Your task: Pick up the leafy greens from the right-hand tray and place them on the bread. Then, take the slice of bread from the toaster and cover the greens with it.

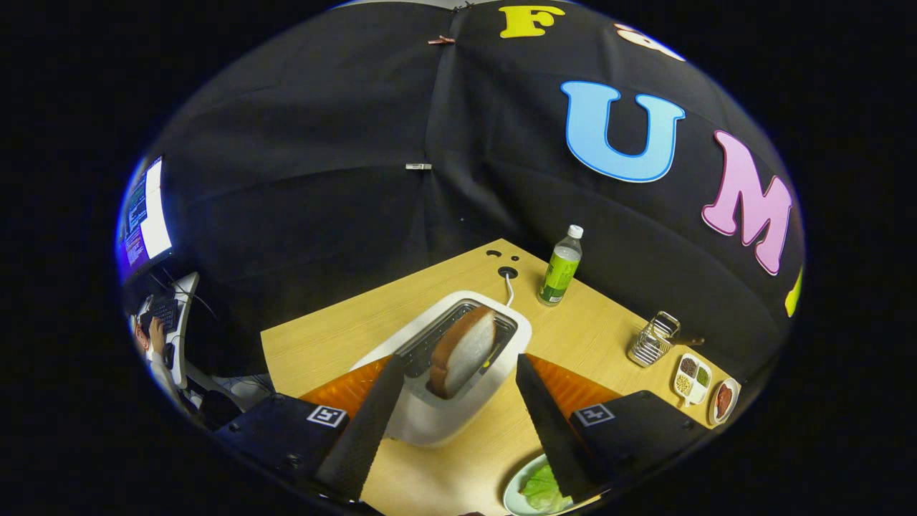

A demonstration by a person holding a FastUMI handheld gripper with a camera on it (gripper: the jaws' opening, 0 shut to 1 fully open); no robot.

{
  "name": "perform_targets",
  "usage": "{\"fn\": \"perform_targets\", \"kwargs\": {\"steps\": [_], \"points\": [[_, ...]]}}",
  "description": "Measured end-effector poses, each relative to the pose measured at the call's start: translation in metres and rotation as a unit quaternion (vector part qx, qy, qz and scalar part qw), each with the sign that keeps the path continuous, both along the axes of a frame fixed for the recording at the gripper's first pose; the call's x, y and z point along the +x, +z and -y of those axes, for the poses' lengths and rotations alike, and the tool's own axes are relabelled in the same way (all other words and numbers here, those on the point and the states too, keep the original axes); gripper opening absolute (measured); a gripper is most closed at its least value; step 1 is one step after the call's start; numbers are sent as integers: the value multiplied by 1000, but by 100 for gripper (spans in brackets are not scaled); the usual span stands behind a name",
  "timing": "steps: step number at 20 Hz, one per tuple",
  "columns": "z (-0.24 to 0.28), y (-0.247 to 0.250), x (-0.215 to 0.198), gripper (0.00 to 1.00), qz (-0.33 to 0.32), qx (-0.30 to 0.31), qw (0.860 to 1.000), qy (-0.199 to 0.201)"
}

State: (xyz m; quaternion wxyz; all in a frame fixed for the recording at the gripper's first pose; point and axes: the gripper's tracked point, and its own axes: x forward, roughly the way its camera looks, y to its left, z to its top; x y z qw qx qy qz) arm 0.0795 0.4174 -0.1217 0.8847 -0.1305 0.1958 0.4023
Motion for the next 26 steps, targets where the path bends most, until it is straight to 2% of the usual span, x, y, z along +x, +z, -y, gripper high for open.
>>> {"fn": "perform_targets", "kwargs": {"steps": [8, 10, 15, 20, 26], "points": [[-33, -37, 34, 99, -33, -18, 997, -63], [-37, -39, 38, 95, -23, -24, 997, -66], [-41, -45, 37, 48, -12, -39, 996, -77], [-35, -45, 37, 20, -54, -19, 990, -126], [-32, -31, 33, 14, -72, 5, 992, -106]]}}
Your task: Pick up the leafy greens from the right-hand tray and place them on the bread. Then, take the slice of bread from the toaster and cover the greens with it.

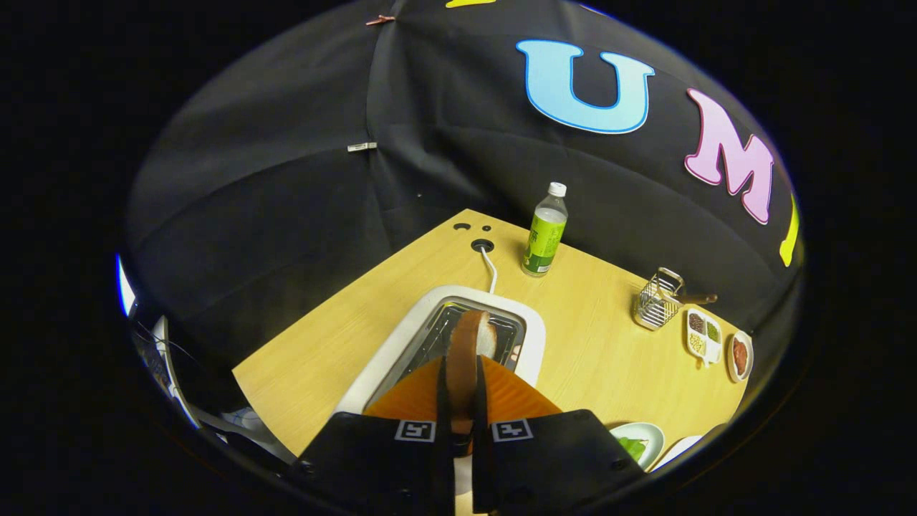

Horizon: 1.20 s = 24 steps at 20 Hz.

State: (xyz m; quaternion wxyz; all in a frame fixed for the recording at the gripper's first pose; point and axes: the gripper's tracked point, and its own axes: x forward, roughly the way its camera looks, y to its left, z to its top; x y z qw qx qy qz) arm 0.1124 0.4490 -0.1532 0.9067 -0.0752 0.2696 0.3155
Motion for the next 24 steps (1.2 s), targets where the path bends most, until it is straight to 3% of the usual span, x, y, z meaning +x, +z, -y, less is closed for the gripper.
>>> {"fn": "perform_targets", "kwargs": {"steps": [13, 20, 24], "points": [[48, 90, 0, 14, 11, 104, 994, -23], [125, 82, 17, 14, 5, 138, 987, -82], [182, 48, 21, 14, -22, 138, 982, -125]]}}
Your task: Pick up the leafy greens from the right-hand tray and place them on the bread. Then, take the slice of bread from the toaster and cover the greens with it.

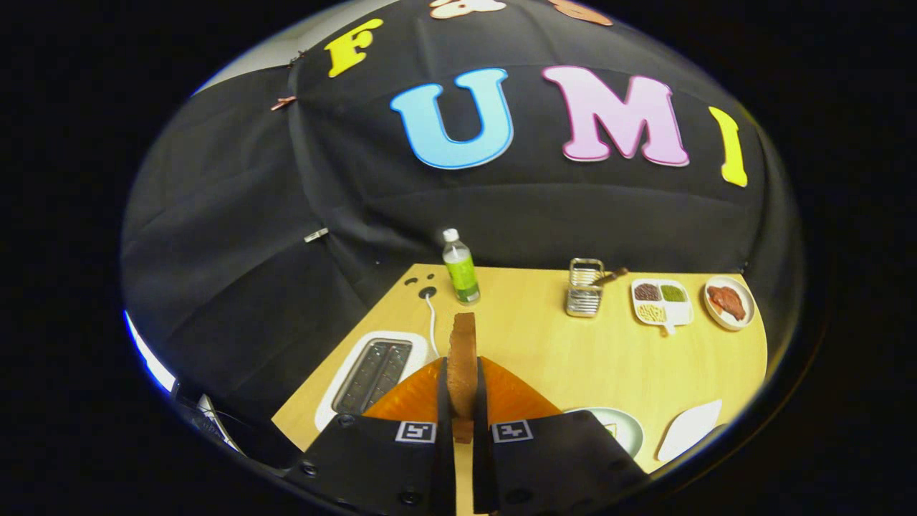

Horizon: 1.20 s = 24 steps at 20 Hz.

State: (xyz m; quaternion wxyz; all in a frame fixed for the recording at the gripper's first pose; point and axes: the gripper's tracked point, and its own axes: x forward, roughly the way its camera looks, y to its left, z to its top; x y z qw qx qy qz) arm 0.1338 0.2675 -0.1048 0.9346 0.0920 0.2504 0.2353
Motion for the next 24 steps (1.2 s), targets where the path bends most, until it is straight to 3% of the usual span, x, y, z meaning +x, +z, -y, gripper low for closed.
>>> {"fn": "perform_targets", "kwargs": {"steps": [8, 18, 22, 24], "points": [[67, -94, -12, 14, -92, 17, 994, -51], [117, -153, -17, 14, -142, 31, 984, -104], [138, -173, -20, 17, -155, 4, 980, -123], [147, -183, -21, 28, -157, -10, 979, -130]]}}
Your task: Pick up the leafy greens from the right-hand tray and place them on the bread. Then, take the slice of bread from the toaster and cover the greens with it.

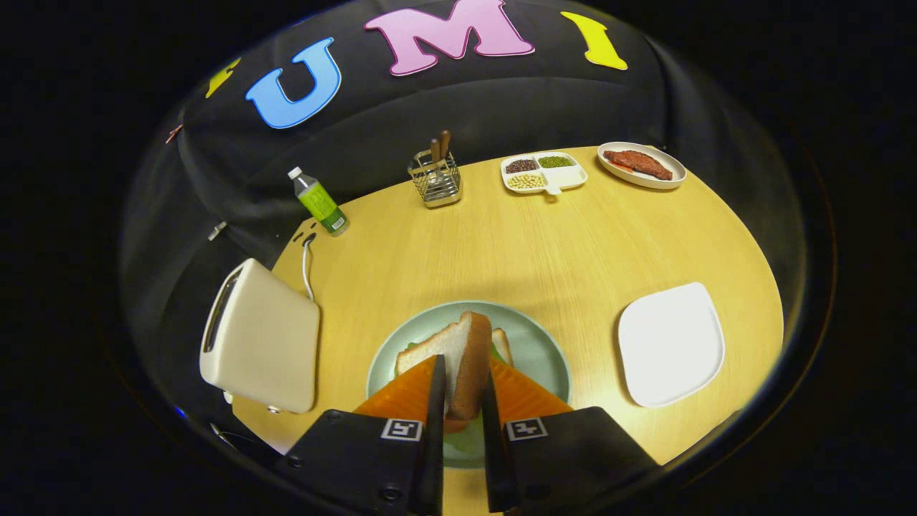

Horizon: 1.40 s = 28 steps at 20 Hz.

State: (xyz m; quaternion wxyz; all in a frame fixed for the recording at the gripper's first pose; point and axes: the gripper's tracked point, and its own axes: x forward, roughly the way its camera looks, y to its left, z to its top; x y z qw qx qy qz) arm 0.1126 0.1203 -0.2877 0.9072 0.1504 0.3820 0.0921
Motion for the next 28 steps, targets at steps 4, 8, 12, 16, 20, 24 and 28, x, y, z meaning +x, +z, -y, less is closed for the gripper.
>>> {"fn": "perform_targets", "kwargs": {"steps": [4, 8, 12, 16, 20, 24, 28], "points": [[16, -12, 4, 51, -16, -20, 999, -22], [30, -7, -4, 79, 1, -53, 998, -19], [53, 26, -16, 100, 39, -70, 996, -37], [96, 88, -20, 99, 101, -85, 989, -69], [149, 165, -27, 99, 177, -89, 974, -110], [198, 227, -47, 99, 246, -111, 955, -125], [238, 279, -78, 99, 310, -140, 931, -132]]}}
